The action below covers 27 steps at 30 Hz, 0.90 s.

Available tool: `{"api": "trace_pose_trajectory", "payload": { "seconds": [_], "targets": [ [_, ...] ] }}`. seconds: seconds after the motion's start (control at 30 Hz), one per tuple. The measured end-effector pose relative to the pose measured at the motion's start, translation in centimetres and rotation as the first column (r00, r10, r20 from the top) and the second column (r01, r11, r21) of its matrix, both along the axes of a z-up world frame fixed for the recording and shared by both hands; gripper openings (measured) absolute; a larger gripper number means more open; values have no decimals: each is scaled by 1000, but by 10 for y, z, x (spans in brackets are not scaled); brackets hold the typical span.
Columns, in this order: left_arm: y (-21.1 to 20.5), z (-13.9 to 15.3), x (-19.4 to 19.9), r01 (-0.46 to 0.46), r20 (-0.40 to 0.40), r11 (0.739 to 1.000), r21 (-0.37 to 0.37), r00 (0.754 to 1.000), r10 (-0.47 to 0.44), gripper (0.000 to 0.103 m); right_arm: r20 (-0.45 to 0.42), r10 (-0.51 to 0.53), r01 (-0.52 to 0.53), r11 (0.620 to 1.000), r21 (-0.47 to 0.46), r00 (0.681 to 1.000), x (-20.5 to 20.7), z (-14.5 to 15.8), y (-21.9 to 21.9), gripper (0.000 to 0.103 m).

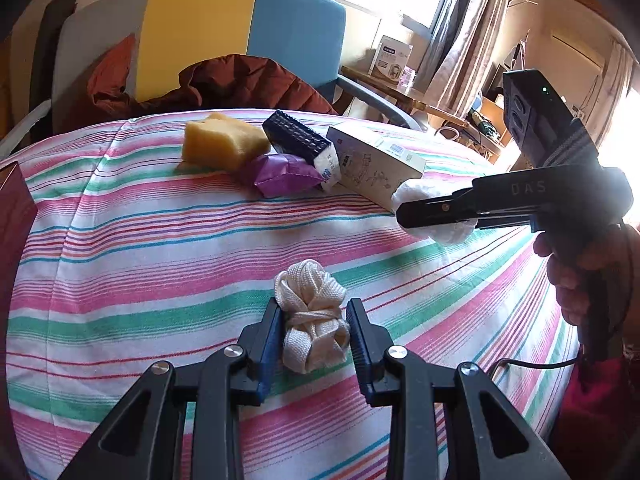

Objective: Organize objects
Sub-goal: 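Grasp the white plastic bag with the right tool while the left tool grasps the knotted cloth, then carry the bag and knotted cloth to the gold tray and release both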

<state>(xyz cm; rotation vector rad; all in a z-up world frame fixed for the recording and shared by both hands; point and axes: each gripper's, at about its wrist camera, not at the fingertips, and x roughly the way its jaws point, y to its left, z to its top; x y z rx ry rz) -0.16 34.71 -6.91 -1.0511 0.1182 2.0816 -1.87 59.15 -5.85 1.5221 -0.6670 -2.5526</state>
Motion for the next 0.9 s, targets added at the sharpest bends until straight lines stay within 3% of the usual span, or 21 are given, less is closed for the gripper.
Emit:
{"api": "trace_pose_trajectory", "payload": {
  "seconds": [0.3, 0.53, 0.73, 0.9],
  "targets": [
    [-45, 9, 17, -1, 11, 1000, -17, 1000, 1, 32, -27, 121, -118, 990, 76, 992, -7, 0, -30, 38],
    [-104, 41, 28, -31, 19, 997, 69, 999, 30, 32, -69, 213, -201, 967, 157, 975, -6, 4, -55, 38],
    [-160, 65, 17, -122, 13, 987, 101, 992, 122, 32, -59, 179, -165, 968, 188, 982, -10, 10, -52, 38],
    [-202, 61, -3, -222, 45, 970, 98, 975, 218, 32, -53, 200, -186, 962, 202, 978, -13, 26, -71, 38]
  ]
}}
